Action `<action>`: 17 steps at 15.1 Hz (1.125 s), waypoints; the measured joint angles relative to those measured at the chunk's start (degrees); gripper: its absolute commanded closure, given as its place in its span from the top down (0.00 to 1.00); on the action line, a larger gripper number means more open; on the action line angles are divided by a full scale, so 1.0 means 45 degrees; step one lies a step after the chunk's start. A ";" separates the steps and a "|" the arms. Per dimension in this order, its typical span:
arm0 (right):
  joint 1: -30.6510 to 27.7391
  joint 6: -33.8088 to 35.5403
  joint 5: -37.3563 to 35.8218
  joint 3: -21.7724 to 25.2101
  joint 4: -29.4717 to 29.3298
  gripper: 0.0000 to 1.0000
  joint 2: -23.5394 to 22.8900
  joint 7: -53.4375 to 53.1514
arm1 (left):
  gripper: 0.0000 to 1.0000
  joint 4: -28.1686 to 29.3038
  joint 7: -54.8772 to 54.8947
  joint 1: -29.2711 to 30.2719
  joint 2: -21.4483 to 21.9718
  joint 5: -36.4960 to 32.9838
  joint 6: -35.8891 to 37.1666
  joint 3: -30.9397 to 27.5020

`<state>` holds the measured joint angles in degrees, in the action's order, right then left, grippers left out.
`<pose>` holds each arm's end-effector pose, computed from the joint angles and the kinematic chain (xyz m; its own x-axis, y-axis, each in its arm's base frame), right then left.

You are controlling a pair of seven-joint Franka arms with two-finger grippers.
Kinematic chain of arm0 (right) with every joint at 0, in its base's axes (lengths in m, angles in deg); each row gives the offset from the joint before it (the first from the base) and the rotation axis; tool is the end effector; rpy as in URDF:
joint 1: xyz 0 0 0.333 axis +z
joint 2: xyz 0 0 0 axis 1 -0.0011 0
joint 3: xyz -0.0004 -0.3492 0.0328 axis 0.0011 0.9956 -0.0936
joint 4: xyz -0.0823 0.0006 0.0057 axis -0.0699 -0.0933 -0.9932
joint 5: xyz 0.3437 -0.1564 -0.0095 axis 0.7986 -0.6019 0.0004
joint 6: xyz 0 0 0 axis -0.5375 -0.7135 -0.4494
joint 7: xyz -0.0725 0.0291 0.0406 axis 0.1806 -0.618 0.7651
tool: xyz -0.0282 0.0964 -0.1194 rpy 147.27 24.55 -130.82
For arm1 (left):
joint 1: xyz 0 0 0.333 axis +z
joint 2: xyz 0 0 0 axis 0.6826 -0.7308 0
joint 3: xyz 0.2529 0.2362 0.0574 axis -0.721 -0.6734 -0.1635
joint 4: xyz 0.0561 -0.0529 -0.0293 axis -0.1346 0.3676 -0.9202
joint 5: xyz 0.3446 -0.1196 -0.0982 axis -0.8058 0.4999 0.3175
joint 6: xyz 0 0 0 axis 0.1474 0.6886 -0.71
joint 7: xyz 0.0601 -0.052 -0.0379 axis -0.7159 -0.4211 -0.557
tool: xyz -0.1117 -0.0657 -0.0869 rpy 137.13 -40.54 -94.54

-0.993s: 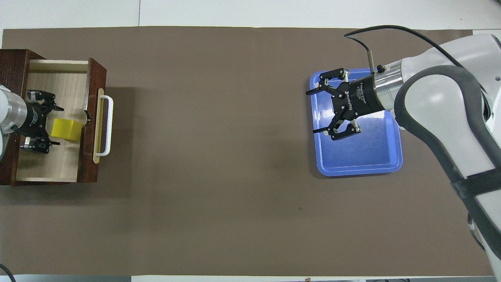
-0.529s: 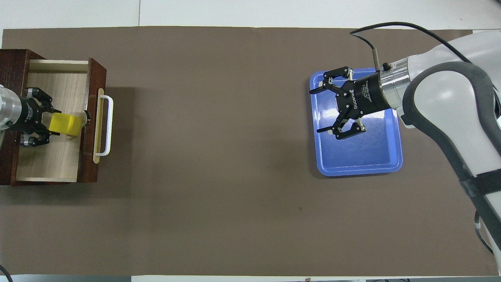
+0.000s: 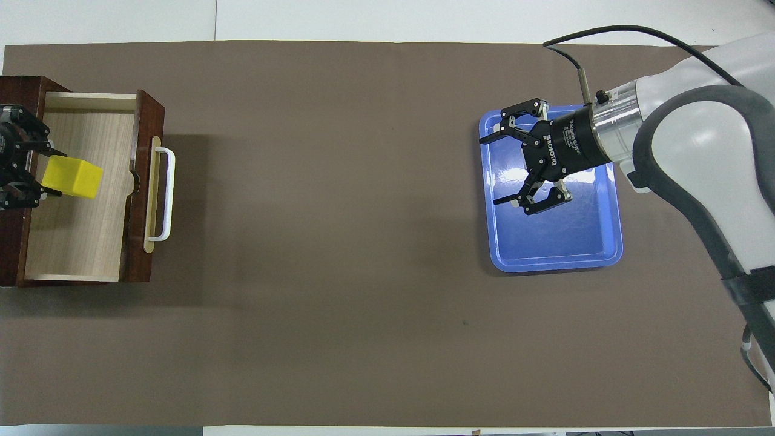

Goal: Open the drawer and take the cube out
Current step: 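Close the left gripper on the yellow cube and lift it, then carry the cube toward the right gripper while the right gripper approaches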

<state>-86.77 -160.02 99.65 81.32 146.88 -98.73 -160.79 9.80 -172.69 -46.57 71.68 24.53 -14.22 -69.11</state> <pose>0.6045 0.1724 0.4914 0.1519 -0.7125 -0.6850 -0.9804 -0.1967 -0.0129 0.5877 -0.0260 0.5377 0.0653 0.9965 0.0528 0.9953 -0.0613 -0.0754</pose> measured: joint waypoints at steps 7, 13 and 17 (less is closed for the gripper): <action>0.0297 0.0005 -0.0004 -0.0075 -0.0606 0.99 -0.1126 0.0391 | 0.00 -0.0294 -0.6776 -0.2958 -0.0356 0.0966 -0.0509 0.0161; 0.1495 -0.0609 -0.0005 -0.0099 -0.0757 0.99 -0.1655 0.0613 | 0.00 -0.0298 -1.0143 -0.5718 -0.0615 0.1060 -0.1487 0.0150; 0.1989 -0.1031 -0.0033 -0.0096 -0.0822 0.98 -0.1688 0.0612 | 0.00 -0.0293 -1.1266 -0.6669 -0.1305 0.0695 -0.2329 0.0141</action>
<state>-77.82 -164.67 99.51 80.89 143.18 -106.33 -158.04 8.48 -223.39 -76.59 65.81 27.65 -24.70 -68.48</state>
